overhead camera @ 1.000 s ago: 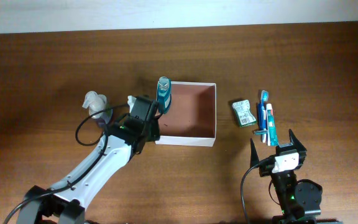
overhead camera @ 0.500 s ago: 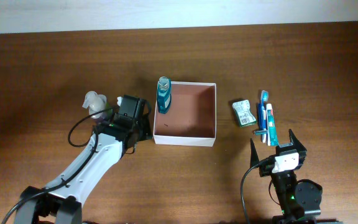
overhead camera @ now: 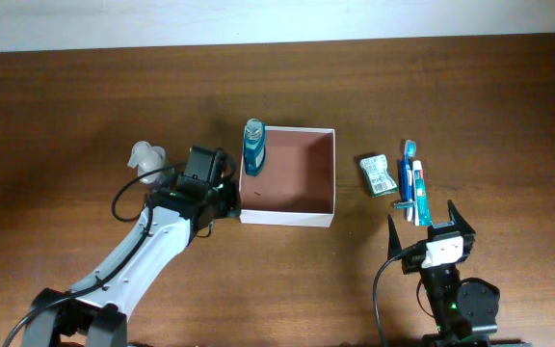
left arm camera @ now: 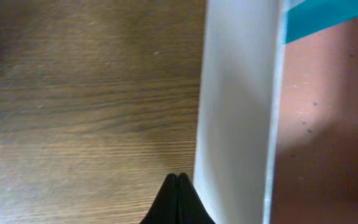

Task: Pack container
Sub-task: 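Open the left gripper and release the bottle upright in the box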

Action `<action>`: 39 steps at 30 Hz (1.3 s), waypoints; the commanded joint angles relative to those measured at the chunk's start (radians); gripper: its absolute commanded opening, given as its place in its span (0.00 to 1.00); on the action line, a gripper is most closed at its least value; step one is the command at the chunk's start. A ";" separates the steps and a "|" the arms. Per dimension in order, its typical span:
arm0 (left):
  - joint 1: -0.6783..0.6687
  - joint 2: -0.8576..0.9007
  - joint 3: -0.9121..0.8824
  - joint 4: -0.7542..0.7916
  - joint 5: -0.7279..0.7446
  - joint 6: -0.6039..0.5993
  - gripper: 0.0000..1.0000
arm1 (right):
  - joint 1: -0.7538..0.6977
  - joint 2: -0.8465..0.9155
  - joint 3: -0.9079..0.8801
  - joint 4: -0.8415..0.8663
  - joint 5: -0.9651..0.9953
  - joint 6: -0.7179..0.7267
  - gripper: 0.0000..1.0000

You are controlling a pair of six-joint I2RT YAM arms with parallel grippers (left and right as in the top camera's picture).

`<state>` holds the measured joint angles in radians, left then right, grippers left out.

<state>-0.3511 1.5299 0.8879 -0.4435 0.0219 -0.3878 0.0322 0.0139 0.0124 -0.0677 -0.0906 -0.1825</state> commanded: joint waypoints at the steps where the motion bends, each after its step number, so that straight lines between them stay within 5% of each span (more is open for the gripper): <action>1: 0.003 -0.016 -0.008 0.016 0.085 0.103 0.00 | -0.007 -0.009 -0.007 -0.003 0.009 0.003 0.98; 25: 0.003 -0.016 -0.010 0.040 0.230 0.197 0.00 | -0.007 -0.009 -0.007 -0.003 0.009 0.003 0.98; 39: 0.003 -0.013 -0.010 0.029 0.171 0.157 0.00 | -0.007 -0.009 -0.007 -0.003 0.009 0.003 0.98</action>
<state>-0.3511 1.5299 0.8879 -0.4076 0.2173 -0.2092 0.0322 0.0139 0.0124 -0.0677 -0.0906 -0.1825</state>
